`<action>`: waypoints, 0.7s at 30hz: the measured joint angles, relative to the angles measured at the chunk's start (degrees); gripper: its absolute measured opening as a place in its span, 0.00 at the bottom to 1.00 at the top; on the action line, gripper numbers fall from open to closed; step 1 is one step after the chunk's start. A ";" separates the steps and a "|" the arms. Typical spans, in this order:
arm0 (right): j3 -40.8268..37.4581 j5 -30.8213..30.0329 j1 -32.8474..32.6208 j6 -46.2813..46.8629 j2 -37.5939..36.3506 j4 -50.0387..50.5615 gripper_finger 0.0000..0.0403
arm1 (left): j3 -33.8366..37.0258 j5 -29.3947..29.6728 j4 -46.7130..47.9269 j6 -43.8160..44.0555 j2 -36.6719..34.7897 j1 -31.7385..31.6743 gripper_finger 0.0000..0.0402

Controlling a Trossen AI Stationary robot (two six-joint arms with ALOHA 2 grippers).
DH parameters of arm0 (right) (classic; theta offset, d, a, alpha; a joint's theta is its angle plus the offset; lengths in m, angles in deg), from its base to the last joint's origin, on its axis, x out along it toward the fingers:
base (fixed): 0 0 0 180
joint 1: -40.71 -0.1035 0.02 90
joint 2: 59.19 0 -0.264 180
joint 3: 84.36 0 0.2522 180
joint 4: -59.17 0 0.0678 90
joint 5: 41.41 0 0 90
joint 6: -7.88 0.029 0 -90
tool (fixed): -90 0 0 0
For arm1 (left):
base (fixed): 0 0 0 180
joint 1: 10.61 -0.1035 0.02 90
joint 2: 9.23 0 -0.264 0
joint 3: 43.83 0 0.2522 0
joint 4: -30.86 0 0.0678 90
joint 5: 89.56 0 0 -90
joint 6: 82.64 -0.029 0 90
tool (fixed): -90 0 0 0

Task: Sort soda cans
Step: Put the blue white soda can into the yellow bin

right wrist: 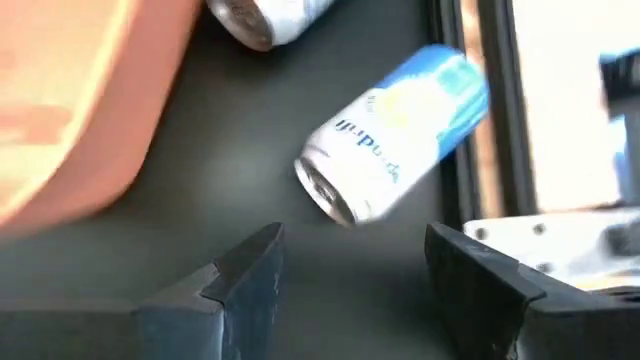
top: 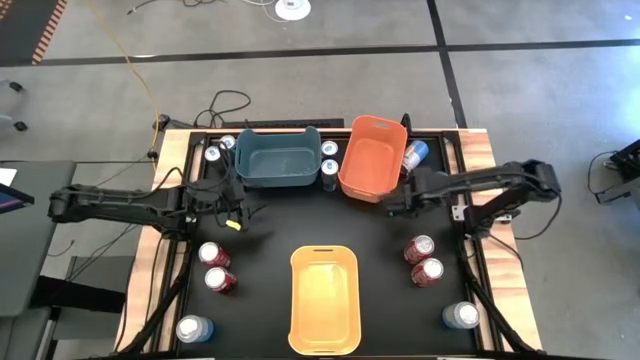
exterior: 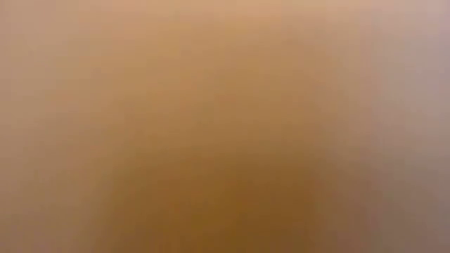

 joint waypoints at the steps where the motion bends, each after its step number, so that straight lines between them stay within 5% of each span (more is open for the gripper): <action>1: -1.02 1.14 1.85 -0.17 0.18 -1.87 0.64 | 0.00 0.28 0.22 0.00 0.00 0.00 0.59; 11: -2.57 7.34 16.88 2.20 -0.11 -0.02 0.64 | 0.02 0.38 4.43 -3.02 0.11 -0.02 0.59; 21: -2.47 7.37 28.04 8.80 -0.14 -15.66 0.64 | 0.07 0.36 4.37 -5.55 0.11 0.00 0.59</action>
